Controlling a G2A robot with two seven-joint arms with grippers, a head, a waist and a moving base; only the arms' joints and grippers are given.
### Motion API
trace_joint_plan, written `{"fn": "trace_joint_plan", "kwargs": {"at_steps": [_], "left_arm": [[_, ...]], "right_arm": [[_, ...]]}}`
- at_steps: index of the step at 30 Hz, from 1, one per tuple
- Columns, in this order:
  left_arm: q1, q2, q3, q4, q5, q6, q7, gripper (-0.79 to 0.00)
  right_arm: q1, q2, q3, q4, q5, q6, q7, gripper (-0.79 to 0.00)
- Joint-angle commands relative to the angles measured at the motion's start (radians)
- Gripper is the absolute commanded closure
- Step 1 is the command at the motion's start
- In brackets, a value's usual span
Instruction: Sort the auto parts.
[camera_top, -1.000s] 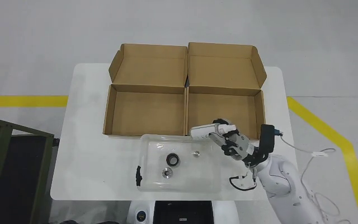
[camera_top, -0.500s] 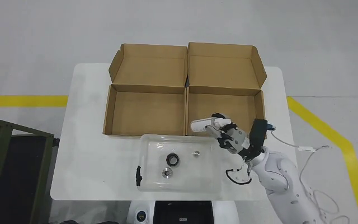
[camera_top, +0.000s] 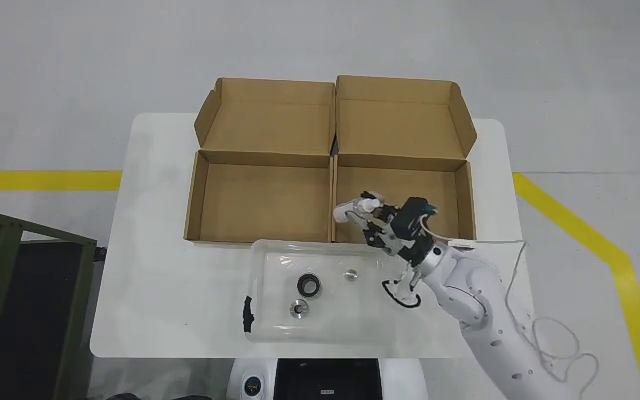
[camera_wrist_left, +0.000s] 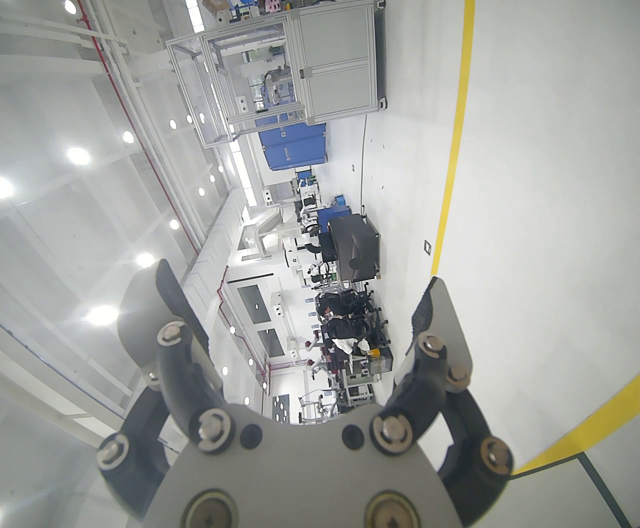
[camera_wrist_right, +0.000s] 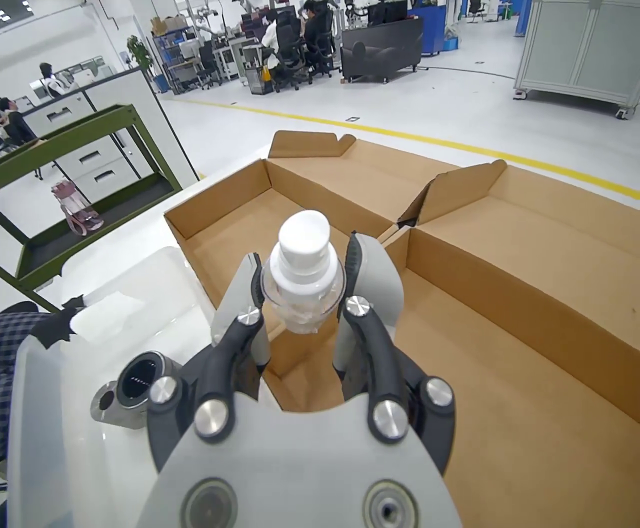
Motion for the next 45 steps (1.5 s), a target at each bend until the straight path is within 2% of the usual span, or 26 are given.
{"fn": "trace_joint_plan", "kwargs": {"at_steps": [1,10,25,27,30,31,35,37,38,39,40,45], "left_arm": [[0.0,0.0,0.0,0.0,0.0,0.0,0.0,-0.785],[0.0,0.0,0.0,0.0,0.0,0.0,0.0,-0.785],[0.0,0.0,0.0,0.0,0.0,0.0,0.0,-0.785],[0.0,0.0,0.0,0.0,0.0,0.0,0.0,-0.785],[0.0,0.0,0.0,0.0,0.0,0.0,0.0,-0.785],[0.0,0.0,0.0,0.0,0.0,0.0,0.0,-0.785],[0.0,0.0,0.0,0.0,0.0,0.0,0.0,-0.785],[0.0,0.0,0.0,0.0,0.0,0.0,0.0,-0.785],[0.0,0.0,0.0,0.0,0.0,0.0,0.0,-0.785],[0.0,0.0,0.0,0.0,0.0,0.0,0.0,-0.785],[0.0,0.0,0.0,0.0,0.0,0.0,0.0,-0.785],[0.0,0.0,0.0,0.0,0.0,0.0,0.0,-0.785]], "right_arm": [[0.029,-0.004,-0.013,0.018,-0.026,0.023,0.021,0.0],[0.124,-0.019,-0.036,0.091,-0.04,0.077,0.057,0.0],[0.199,-0.037,-0.075,0.178,-0.097,0.14,0.133,-0.009],[0.202,-0.039,-0.081,0.186,-0.105,0.145,0.139,-0.126],[0.208,-0.042,-0.089,0.195,-0.119,0.149,0.148,-0.222],[0.209,-0.043,-0.092,0.198,-0.123,0.151,0.15,-0.243],[0.213,-0.047,-0.103,0.209,-0.137,0.156,0.156,-0.234],[0.216,-0.048,-0.106,0.214,-0.143,0.153,0.159,-0.289],[0.217,-0.049,-0.107,0.215,-0.147,0.154,0.161,-0.345],[0.217,-0.049,-0.108,0.215,-0.151,0.154,0.163,-0.526],[0.216,-0.05,-0.109,0.213,-0.154,0.154,0.165,-0.785],[0.204,-0.048,-0.1,0.184,-0.182,0.155,0.174,-0.785]]}}
